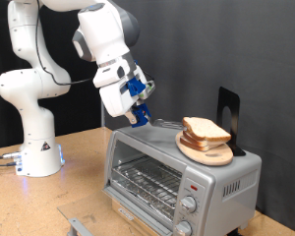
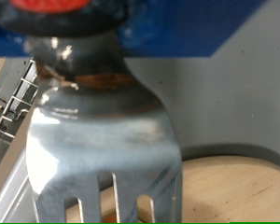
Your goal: Make a piece of toast with the oven
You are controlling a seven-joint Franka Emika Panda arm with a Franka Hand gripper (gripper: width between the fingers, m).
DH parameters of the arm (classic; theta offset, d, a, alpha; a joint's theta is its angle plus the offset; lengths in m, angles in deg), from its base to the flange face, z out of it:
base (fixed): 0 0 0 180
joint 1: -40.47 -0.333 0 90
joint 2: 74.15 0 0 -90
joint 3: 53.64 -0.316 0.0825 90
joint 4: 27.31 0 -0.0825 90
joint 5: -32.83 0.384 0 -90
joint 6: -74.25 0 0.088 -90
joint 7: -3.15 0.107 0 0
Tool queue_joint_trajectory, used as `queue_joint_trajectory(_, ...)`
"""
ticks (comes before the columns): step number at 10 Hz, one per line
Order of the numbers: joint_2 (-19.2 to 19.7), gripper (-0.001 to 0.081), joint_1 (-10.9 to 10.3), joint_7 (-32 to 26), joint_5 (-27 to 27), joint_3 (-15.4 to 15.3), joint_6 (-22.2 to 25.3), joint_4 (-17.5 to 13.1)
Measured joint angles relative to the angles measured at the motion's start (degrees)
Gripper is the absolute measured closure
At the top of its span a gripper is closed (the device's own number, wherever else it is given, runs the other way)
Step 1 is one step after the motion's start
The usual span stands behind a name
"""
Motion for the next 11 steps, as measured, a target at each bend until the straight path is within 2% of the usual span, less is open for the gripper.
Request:
queue_joint_trajectory(4,2.2,0.0317,0.1,5.3,-3.8,-2.0,-0.2,-1.5)
queue_joint_trajectory(11,6.6,0.0317,0.1,8.1,-4.8,-3.5,1.2,-6.5)
